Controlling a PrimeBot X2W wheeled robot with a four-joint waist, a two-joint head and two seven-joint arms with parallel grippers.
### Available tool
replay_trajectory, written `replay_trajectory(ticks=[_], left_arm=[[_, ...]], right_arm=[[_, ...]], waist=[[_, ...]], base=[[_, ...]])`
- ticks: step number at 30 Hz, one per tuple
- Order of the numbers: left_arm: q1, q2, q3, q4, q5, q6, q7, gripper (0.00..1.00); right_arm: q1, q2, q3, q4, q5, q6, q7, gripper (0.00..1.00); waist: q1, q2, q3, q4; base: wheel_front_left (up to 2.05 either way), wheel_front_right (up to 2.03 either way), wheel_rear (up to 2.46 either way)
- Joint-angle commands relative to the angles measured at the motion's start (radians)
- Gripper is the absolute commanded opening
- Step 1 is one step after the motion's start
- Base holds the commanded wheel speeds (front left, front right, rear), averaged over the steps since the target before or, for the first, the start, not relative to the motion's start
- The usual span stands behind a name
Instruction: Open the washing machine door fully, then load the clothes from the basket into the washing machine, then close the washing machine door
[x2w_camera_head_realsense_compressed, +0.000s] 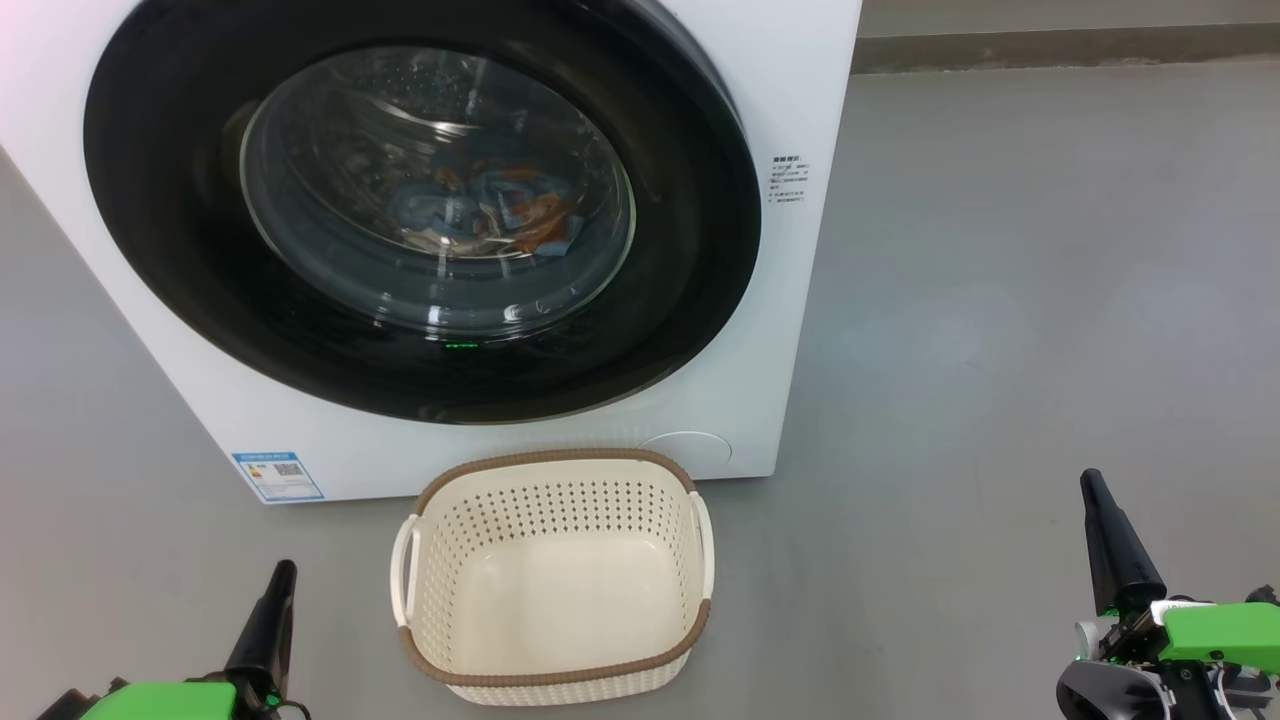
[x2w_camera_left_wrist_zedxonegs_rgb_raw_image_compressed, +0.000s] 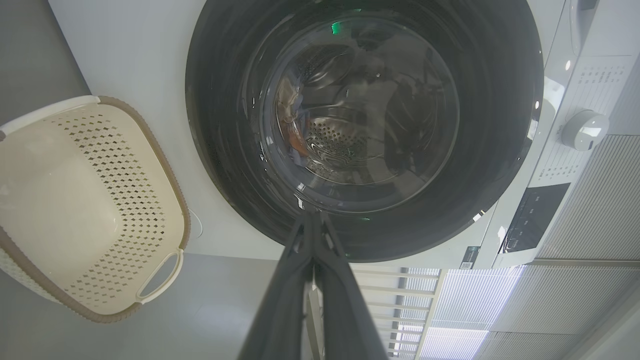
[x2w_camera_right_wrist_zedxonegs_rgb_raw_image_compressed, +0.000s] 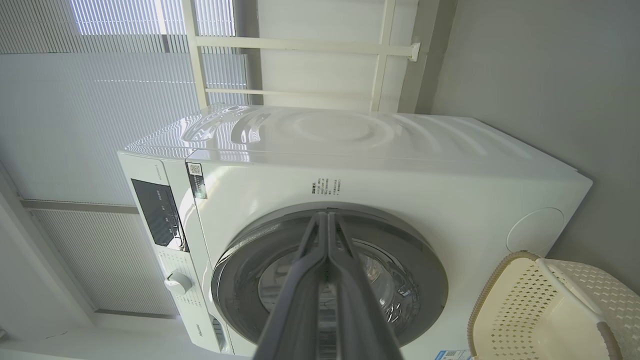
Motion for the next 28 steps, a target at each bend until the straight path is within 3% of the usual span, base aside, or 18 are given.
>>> replay_trajectory(ticks=[1, 28], left_arm=[[-0.047, 0.012, 0.033, -0.017, 0.007, 0.0, 0.007, 0.0], [-0.048, 0.011, 0.035, -0.017, 0.009, 0.0, 0.008, 0.0]], right_arm=[[-0.01, -0.001, 0.023, -0.03, -0.006, 0.002, 0.004, 0.0], [-0.01, 0.0, 0.021, -0.03, -0.007, 0.002, 0.005, 0.0]], waist=[[0.0, 0.0, 0.0, 0.0], [0.0, 0.0, 0.0, 0.0]], base=[[0.0, 0.0, 0.0], [0.0, 0.0, 0.0]])
